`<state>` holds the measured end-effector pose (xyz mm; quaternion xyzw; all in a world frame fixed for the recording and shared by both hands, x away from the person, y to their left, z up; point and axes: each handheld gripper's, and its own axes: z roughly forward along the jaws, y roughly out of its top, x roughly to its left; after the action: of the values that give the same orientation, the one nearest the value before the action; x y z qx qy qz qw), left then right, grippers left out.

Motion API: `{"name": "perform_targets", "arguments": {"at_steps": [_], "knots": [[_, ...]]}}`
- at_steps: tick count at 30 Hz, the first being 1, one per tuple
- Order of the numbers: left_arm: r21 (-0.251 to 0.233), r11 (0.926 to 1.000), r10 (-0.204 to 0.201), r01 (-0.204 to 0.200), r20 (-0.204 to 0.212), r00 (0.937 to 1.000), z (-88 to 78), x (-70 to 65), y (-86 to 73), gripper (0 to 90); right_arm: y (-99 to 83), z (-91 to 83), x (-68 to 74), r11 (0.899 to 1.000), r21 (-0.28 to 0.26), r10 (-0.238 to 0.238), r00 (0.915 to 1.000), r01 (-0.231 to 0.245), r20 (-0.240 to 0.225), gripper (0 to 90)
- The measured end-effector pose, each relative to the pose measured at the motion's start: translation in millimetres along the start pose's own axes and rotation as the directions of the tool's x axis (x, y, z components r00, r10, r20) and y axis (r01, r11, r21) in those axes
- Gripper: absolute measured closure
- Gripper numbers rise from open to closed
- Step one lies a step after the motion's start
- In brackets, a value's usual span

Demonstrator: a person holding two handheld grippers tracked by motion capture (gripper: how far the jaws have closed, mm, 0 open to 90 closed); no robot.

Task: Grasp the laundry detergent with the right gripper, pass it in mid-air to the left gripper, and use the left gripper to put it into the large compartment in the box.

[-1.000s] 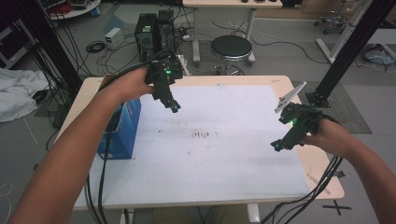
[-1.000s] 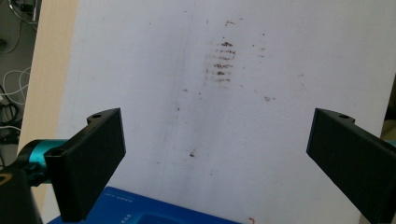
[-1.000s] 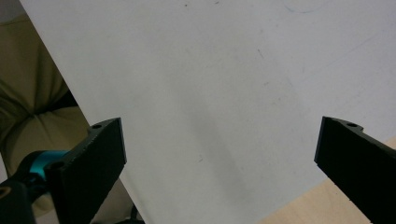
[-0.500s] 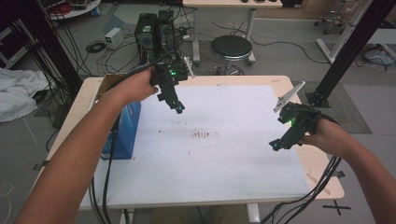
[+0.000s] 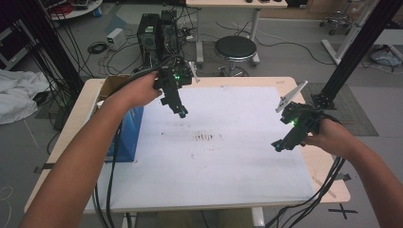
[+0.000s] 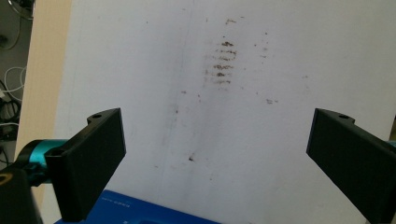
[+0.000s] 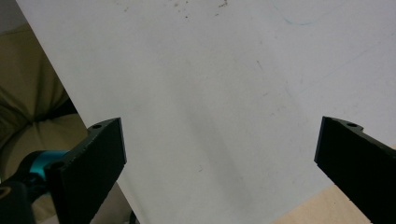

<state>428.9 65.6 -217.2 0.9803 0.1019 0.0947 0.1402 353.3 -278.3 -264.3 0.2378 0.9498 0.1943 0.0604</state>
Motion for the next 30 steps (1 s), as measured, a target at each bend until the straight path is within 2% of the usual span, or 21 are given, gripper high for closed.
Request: {"name": "perform_targets", "arguments": {"at_steps": [4, 30], "knots": [[-0.01, 0.9999, -0.014, 0.013, -0.004, 0.9999, -1.2, 0.5, -2.6, 4.6, 1.7, -1.2, 0.8, 1.0, -0.006, 0.003, 1.0, -0.003, 0.001, 1.1], [0.004, 0.9998, -0.019, 0.019, -0.005, 0.9998, -0.8, 1.7, -6.7, 4.6, 2.1, 0.6, 2.5, 1.0, 0.0, -0.005, 1.0, 0.005, -0.002, 1.1]]}}
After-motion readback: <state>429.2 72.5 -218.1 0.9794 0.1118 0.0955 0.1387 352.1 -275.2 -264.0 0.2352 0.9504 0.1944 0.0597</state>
